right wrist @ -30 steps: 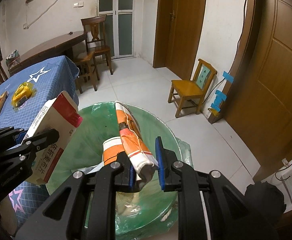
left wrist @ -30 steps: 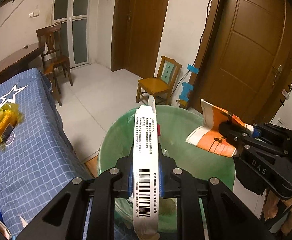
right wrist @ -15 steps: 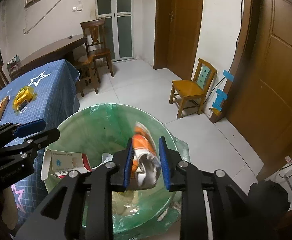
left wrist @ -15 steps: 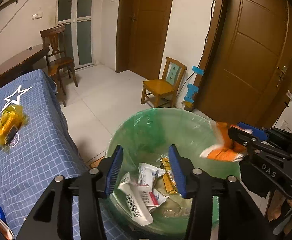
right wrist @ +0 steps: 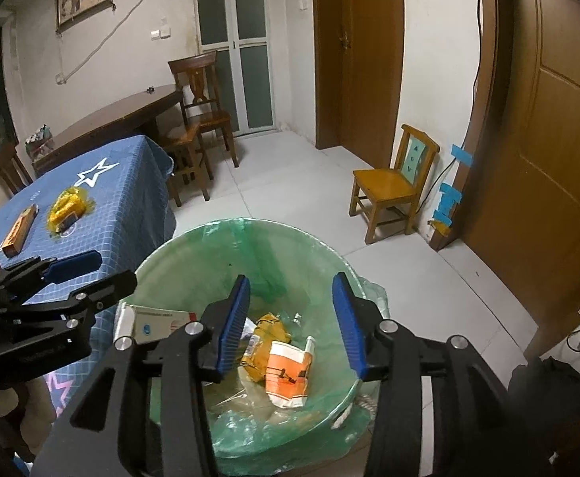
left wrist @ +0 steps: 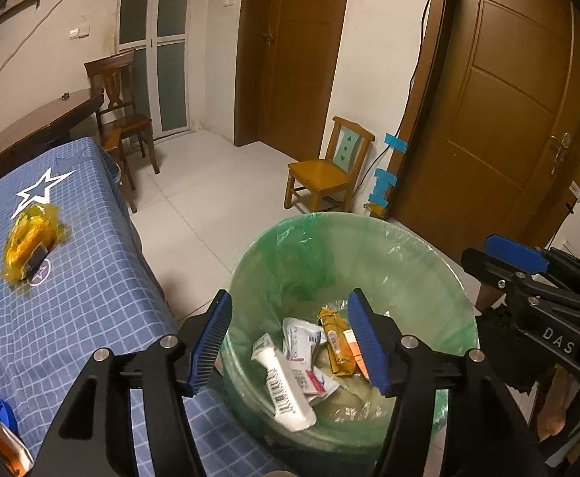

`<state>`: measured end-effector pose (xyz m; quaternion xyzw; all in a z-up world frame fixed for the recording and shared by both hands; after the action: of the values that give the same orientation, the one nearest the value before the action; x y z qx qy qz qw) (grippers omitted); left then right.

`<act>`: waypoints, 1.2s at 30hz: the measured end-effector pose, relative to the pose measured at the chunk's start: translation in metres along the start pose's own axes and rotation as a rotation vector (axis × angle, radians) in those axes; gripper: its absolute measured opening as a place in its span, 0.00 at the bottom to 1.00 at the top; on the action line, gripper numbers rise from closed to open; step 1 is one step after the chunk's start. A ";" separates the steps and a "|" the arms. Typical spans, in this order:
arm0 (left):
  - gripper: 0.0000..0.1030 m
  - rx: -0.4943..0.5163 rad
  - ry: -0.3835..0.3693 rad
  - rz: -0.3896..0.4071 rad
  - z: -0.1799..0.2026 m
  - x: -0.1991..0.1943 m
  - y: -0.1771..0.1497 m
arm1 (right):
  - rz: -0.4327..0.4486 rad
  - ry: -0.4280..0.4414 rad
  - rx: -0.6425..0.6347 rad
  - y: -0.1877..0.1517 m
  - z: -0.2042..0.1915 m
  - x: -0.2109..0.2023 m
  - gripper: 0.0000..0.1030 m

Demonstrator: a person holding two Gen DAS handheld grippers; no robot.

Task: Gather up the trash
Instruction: 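Move both tools back over the table toward the remaining trash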

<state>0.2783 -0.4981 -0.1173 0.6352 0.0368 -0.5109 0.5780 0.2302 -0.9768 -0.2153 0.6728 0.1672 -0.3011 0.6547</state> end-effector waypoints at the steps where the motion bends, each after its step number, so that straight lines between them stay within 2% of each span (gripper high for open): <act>1: 0.60 0.001 0.001 0.001 -0.002 -0.004 -0.003 | 0.007 0.003 -0.003 0.000 -0.003 -0.003 0.42; 5: 0.60 0.013 0.007 0.013 -0.007 -0.024 -0.013 | 0.053 0.029 -0.020 -0.003 -0.018 -0.021 0.51; 11: 0.60 0.027 0.018 0.042 -0.037 -0.079 -0.040 | 0.129 0.138 -0.064 -0.012 -0.066 -0.050 0.72; 15: 0.60 0.007 0.052 0.060 -0.078 -0.123 -0.061 | 0.144 0.213 -0.105 -0.012 -0.102 -0.061 0.76; 19: 0.60 -0.038 0.120 0.077 -0.130 -0.166 -0.084 | 0.147 0.289 -0.164 -0.016 -0.143 -0.068 0.79; 24: 0.60 -0.199 0.227 0.094 -0.224 -0.224 -0.124 | 0.125 0.369 -0.209 -0.024 -0.184 -0.069 0.81; 28: 0.60 -0.310 0.305 0.101 -0.286 -0.255 -0.151 | 0.108 0.417 -0.241 -0.031 -0.215 -0.069 0.83; 31: 0.60 -0.363 0.333 0.093 -0.318 -0.263 -0.164 | 0.086 0.449 -0.265 -0.037 -0.240 -0.067 0.84; 36: 0.60 -0.389 0.320 0.048 -0.340 -0.246 -0.165 | 0.061 0.486 -0.297 -0.045 -0.267 -0.065 0.84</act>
<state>0.2626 -0.0477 -0.1270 0.5854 0.2105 -0.3735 0.6881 0.2024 -0.6994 -0.2202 0.6268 0.3413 -0.0835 0.6955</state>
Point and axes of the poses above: each gripper's, at about its wrist camera, not at the fingertips, and x roughly the way its jaws point, z to its right, y to its top, the point moved 4 cm from there along x, roughly the way its jaws point, and after that the axes turned 7 degrees about -x, right-handed, at the moved point
